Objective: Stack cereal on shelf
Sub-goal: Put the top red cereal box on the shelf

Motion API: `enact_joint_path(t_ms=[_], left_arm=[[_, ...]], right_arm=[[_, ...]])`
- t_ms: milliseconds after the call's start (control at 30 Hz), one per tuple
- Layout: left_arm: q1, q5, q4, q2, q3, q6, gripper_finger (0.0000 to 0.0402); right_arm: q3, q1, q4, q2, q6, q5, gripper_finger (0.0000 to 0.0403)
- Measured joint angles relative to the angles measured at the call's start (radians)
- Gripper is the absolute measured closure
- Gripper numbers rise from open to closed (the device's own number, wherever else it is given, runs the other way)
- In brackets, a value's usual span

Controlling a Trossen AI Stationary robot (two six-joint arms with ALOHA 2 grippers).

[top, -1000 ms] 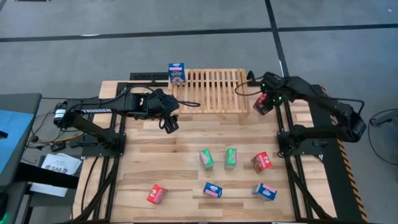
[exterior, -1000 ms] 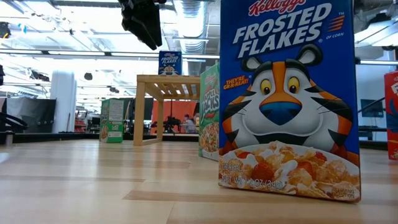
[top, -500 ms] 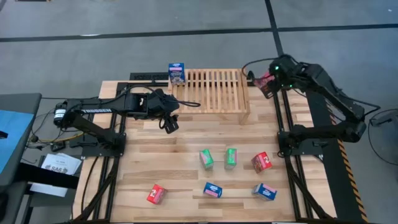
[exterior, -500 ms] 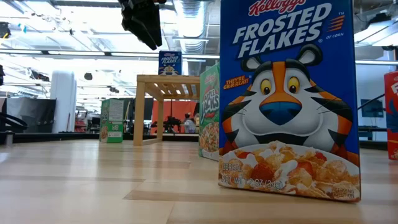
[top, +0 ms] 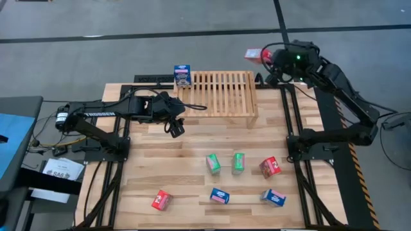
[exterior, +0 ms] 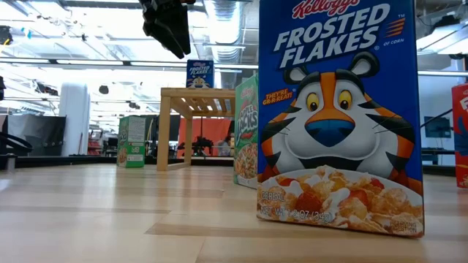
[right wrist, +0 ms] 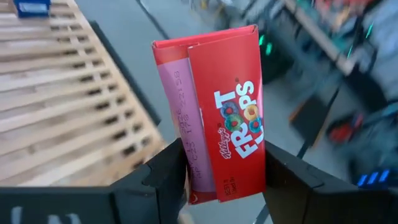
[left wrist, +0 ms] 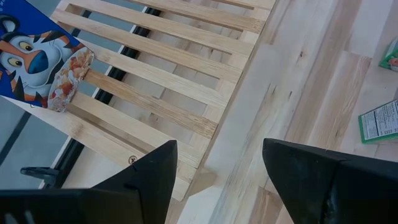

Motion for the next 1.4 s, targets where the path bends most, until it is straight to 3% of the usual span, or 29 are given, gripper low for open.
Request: enact_joint_path(t_ms=[300,900,1400], left_arm=[[0.0,0.0,0.0,0.0,0.0,-0.017,0.0175],[0.0,0.0,0.0,0.0,0.0,-0.018,0.0175],[0.0,0.001,0.0,0.0,0.0,-0.018,0.0175]], right_arm=[[0.0,0.023,0.033,0.093,-0.162,0.003,0.0198],[0.042,0.115,-0.242,0.232,-0.124,0.005,0.0198],[0.096,0.152,-0.336,0.317,-0.106,0.022,0.0198]])
